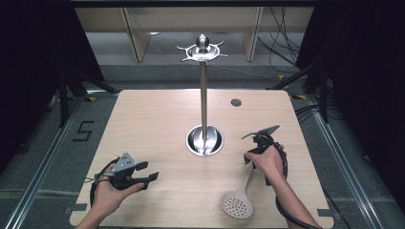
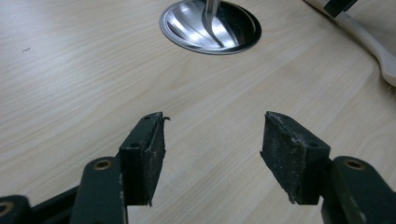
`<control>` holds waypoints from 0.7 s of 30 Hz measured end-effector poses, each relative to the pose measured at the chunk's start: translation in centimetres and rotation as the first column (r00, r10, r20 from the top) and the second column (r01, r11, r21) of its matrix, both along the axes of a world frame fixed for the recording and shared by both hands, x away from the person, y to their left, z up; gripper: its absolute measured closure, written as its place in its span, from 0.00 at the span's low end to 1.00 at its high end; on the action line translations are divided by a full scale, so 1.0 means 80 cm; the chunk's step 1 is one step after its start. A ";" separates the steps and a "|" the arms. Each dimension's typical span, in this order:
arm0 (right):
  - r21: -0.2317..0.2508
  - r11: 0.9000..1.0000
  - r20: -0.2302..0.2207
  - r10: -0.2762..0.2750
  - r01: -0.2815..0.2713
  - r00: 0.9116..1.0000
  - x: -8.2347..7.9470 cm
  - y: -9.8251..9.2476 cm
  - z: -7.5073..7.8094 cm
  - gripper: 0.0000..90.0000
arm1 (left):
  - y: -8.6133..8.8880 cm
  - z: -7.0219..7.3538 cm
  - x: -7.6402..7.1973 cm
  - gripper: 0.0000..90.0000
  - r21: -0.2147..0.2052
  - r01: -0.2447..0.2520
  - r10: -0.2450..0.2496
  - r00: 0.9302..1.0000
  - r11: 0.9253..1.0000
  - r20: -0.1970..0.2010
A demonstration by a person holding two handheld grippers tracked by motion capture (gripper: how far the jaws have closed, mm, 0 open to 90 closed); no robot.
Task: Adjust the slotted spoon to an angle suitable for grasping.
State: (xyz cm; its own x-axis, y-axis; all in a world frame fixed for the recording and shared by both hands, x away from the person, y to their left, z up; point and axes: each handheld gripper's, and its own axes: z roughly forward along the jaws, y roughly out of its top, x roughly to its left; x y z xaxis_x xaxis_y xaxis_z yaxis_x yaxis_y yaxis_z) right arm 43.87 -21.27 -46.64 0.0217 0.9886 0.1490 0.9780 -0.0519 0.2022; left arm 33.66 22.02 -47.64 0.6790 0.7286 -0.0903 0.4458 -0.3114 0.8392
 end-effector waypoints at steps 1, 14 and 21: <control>-0.005 1.000 0.008 0.002 -0.002 1.000 0.000 0.001 -0.001 0.40 | 0.000 0.000 0.000 0.43 0.000 0.000 0.000 1.000 1.000 0.000; -0.036 0.999 -0.014 -0.012 0.012 1.000 0.011 0.002 -0.008 0.51 | 0.001 0.000 0.000 0.43 0.001 0.006 -0.006 1.000 1.000 -0.005; -0.051 0.999 -0.021 -0.016 0.015 1.000 0.015 0.000 -0.008 0.59 | -0.001 -0.002 -0.001 0.43 -0.009 -0.002 0.002 1.000 1.000 -0.024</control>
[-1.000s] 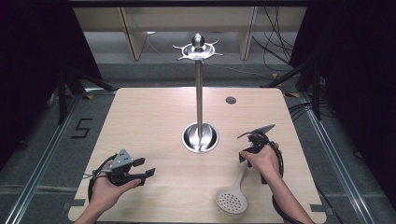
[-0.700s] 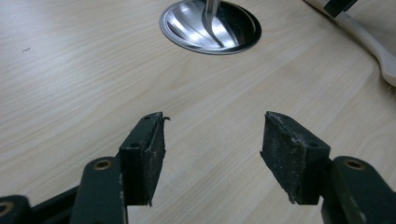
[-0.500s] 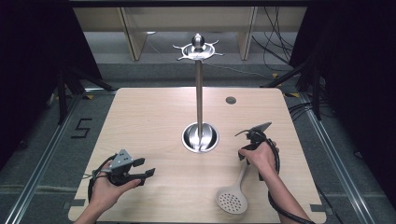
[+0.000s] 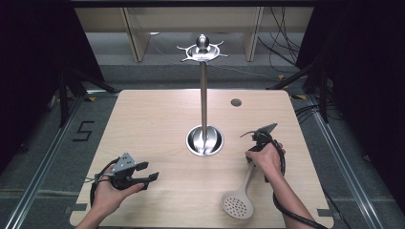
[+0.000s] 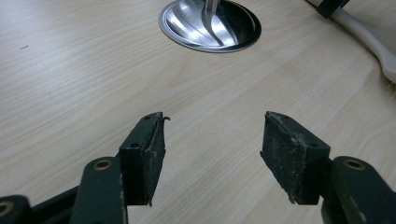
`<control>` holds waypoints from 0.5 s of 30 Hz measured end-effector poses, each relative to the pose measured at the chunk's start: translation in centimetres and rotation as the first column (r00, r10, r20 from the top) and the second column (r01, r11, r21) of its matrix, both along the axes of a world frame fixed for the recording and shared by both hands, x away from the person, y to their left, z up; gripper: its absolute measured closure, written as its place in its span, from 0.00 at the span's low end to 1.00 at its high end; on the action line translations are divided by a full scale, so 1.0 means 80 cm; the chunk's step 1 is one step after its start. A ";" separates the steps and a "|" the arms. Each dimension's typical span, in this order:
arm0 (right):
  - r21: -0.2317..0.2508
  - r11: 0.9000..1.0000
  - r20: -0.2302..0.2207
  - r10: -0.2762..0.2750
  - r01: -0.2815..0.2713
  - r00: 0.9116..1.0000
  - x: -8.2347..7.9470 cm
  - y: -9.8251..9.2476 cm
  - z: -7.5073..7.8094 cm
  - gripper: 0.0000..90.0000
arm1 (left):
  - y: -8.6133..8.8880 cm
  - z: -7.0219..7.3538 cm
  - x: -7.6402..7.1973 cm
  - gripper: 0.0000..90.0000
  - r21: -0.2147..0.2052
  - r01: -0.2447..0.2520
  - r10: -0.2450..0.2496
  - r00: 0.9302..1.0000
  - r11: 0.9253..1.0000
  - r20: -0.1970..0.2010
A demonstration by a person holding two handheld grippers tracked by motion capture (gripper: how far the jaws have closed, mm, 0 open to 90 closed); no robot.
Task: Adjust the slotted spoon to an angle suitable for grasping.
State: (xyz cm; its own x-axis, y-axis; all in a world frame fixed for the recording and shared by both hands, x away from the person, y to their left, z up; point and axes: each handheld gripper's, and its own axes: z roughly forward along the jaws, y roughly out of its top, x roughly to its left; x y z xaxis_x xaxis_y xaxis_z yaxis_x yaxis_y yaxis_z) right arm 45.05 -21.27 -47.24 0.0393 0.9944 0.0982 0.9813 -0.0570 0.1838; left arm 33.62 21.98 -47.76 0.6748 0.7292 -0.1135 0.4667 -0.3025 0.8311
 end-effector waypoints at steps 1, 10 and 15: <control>-0.008 1.000 -0.003 0.023 -0.023 1.000 0.000 -0.002 0.000 0.61 | 0.000 0.000 0.000 0.43 0.001 0.001 -0.001 1.000 1.000 -0.002; -0.003 1.000 -0.030 0.013 -0.013 0.999 0.005 -0.005 0.001 0.67 | 0.000 -0.001 0.001 0.43 0.011 0.010 -0.010 1.000 1.000 0.019; 0.011 1.000 -0.034 0.010 -0.010 0.999 0.006 -0.005 0.002 0.73 | 0.000 -0.001 0.001 0.43 0.011 0.011 -0.011 1.000 1.000 0.019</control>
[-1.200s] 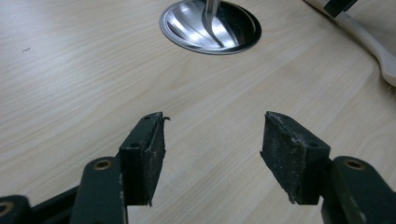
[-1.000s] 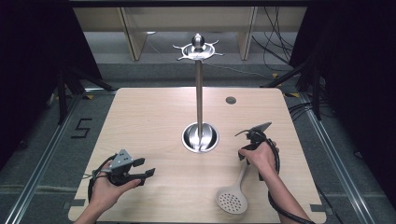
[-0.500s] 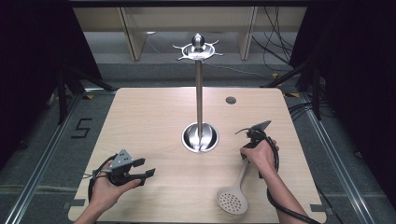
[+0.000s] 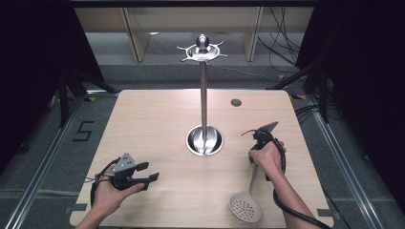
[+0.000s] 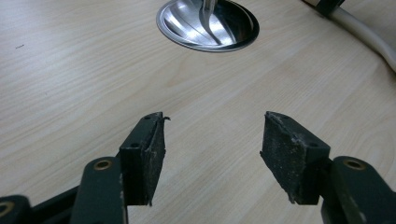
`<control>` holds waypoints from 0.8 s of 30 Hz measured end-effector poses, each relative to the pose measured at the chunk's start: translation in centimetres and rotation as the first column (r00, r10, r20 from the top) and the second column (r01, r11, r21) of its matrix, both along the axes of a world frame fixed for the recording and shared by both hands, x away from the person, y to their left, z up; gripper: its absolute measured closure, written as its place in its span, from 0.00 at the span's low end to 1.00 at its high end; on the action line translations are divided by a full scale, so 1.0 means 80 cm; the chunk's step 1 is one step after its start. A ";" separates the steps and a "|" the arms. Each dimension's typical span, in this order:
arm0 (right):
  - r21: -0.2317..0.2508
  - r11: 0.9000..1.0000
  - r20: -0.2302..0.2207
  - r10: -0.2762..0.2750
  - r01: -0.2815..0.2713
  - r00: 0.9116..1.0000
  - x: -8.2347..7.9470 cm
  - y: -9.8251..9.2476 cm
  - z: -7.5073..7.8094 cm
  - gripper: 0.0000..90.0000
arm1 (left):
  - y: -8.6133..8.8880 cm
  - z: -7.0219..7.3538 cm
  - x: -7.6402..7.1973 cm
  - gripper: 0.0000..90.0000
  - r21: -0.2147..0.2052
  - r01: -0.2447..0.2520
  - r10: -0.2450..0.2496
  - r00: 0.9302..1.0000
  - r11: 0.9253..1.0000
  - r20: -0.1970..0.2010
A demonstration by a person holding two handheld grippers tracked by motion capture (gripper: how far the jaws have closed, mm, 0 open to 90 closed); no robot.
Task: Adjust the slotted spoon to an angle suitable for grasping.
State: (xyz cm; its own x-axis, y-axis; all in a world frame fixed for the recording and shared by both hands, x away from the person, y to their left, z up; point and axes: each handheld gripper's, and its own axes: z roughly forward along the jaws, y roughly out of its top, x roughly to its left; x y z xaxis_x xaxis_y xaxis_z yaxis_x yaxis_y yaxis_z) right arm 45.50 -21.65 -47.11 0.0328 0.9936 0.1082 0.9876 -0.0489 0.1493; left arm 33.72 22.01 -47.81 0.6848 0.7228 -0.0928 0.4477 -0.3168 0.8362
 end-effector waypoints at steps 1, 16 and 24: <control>0.000 1.000 0.000 0.000 0.000 1.000 0.000 0.000 0.000 0.73 | 0.000 0.000 0.000 0.43 0.000 0.000 0.000 1.000 1.000 0.000; 0.038 0.994 0.063 0.101 -0.103 0.993 -0.009 -0.002 0.025 0.81 | 0.000 0.000 0.000 0.43 0.008 -0.005 0.005 1.000 1.000 -0.001; 0.044 0.970 0.187 0.225 -0.237 0.956 -0.033 -0.007 0.050 0.81 | 0.002 0.001 0.000 0.43 0.029 0.005 -0.005 1.000 1.000 0.000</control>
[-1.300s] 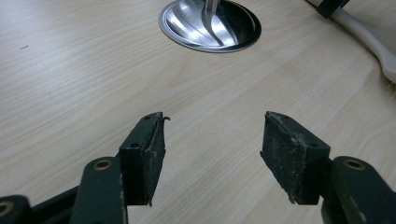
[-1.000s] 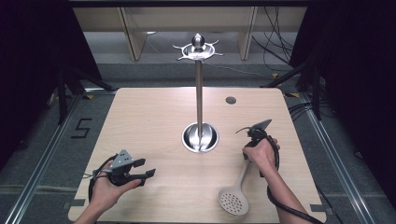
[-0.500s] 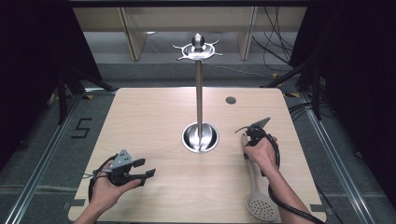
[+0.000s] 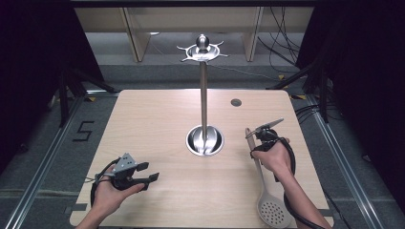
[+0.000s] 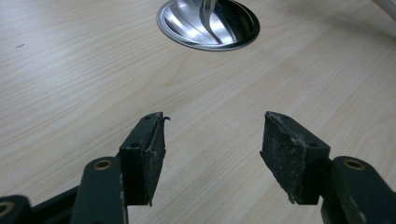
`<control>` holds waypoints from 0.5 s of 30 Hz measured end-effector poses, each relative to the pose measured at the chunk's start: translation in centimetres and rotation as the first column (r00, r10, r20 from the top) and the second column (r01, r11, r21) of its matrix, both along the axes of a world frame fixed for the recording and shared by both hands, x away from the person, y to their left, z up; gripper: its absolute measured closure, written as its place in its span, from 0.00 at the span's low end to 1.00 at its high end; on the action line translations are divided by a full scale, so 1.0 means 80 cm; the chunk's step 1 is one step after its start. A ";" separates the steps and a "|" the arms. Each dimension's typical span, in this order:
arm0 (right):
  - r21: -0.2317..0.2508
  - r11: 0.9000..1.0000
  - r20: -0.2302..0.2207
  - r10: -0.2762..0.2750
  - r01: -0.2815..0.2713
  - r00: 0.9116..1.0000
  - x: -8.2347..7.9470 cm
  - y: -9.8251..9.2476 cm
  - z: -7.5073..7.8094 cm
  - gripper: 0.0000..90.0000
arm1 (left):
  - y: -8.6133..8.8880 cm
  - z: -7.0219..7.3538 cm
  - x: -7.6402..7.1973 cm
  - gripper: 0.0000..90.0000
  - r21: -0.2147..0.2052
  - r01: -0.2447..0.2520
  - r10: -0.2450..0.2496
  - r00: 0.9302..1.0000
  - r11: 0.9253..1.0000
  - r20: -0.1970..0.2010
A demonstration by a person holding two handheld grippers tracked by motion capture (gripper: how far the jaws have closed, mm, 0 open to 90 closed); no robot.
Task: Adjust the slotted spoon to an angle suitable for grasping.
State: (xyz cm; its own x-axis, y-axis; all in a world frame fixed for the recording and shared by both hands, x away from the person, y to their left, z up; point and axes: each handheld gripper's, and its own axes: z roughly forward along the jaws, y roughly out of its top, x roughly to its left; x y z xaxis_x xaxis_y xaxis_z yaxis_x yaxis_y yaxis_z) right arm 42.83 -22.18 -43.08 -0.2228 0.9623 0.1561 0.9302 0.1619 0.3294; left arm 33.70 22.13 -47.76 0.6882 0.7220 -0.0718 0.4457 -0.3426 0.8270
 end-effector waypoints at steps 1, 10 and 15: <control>0.006 1.000 0.020 0.004 -0.004 1.000 -0.004 0.000 0.004 0.81 | -0.001 -0.001 0.000 0.43 -0.015 -0.007 0.007 1.000 1.000 -0.001; 0.073 0.988 0.215 0.119 -0.138 0.969 -0.027 -0.024 0.023 0.81 | 0.000 0.000 0.000 0.43 -0.003 0.011 -0.011 1.000 1.000 -0.010; 0.105 0.977 0.275 0.152 -0.187 0.949 -0.041 -0.028 0.034 0.81 | -0.003 -0.002 0.000 0.43 -0.024 -0.003 0.003 1.000 1.000 -0.011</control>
